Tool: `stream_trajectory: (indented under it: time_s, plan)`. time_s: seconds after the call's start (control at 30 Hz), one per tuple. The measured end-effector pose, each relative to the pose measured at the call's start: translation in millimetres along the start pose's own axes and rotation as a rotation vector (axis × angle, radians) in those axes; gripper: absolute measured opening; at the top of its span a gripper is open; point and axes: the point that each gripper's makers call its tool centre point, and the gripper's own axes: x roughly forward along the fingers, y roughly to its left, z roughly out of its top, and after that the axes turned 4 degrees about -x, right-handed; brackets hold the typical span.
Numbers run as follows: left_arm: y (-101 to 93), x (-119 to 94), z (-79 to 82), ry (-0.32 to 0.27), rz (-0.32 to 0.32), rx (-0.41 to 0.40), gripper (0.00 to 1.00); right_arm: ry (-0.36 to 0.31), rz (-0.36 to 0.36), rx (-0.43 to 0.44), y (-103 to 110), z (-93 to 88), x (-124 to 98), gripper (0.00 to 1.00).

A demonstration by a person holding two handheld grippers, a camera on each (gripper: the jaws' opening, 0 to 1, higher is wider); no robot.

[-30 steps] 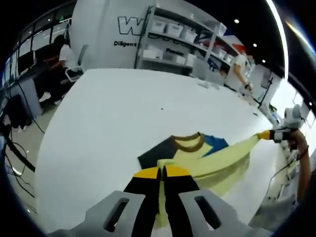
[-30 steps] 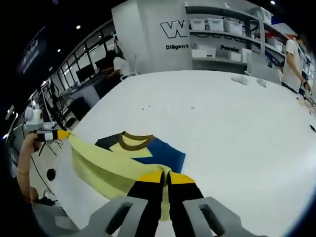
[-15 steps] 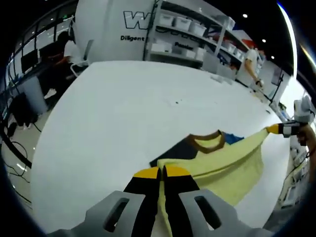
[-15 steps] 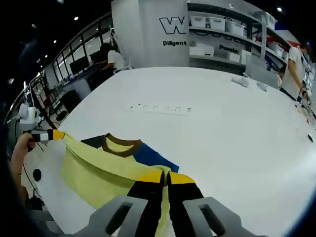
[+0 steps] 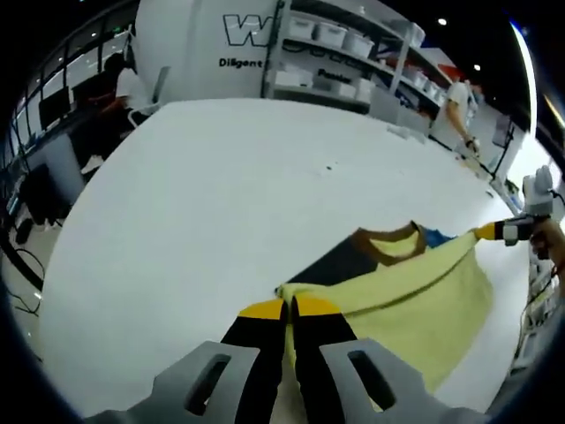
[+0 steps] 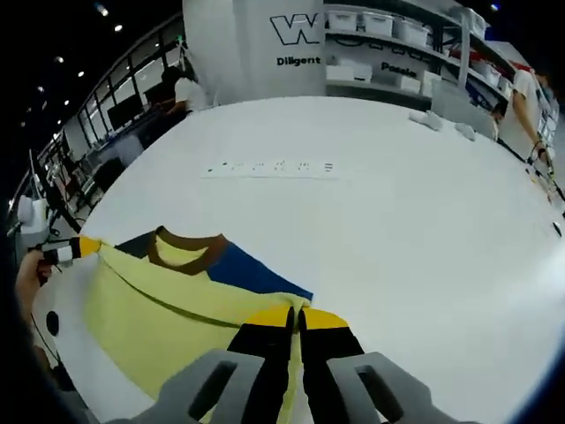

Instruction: Fold the garment on the visible template until the final outline fits inside the template.

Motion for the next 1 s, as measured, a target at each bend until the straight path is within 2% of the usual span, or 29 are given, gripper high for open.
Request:
stream_trajectory:
  time_s: [0.07,0.2,0.37,0.53,0.57,0.67,0.73,0.8,0.9,0.93,1.0]
  plan:
    - [2.3,4,-3.6,0.003,0.009,-0.005,0.02,0.004,0.016,0.008,-2,-4.3,6,0.00]
    - [5.0,9,-11.6,0.014,0.019,-0.033,0.02,0.005,0.041,0.085,-6,-10.4,13,0.00]
    - [4.4,12,-18.4,0.007,0.032,-0.025,0.02,0.005,0.062,0.095,-6,-17.7,21,0.00]
    - [4.6,13,-20.3,0.008,0.035,-0.014,0.02,-0.002,0.065,0.044,-2,-21.2,26,0.00]
    - [4.2,12,-20.0,0.008,0.033,0.002,0.02,-0.003,0.066,0.020,-2,-20.9,26,0.00]
    - [0.8,10,-16.9,-0.013,0.016,0.131,0.02,0.005,0.052,-0.039,-4,-20.4,22,0.00]
    - [-1.2,7,-14.8,-0.024,0.008,0.200,0.03,-0.008,0.033,-0.101,-8,-17.5,19,0.05]
    - [-7.4,2,-11.9,-0.051,-0.028,0.244,0.05,-0.022,0.044,-0.167,-7,-15.6,15,0.11]
    - [-18.0,-5,-8.4,-0.086,-0.095,0.324,0.17,-0.060,0.071,-0.226,-3,-13.0,8,0.20]
    - [-21.3,-6,-7.9,-0.092,-0.113,0.354,0.22,-0.055,0.077,-0.259,-3,-14.6,7,0.24]
    - [-28.5,-10,-8.8,-0.096,-0.155,0.409,0.26,-0.039,0.087,-0.345,-3,-19.5,4,0.28]
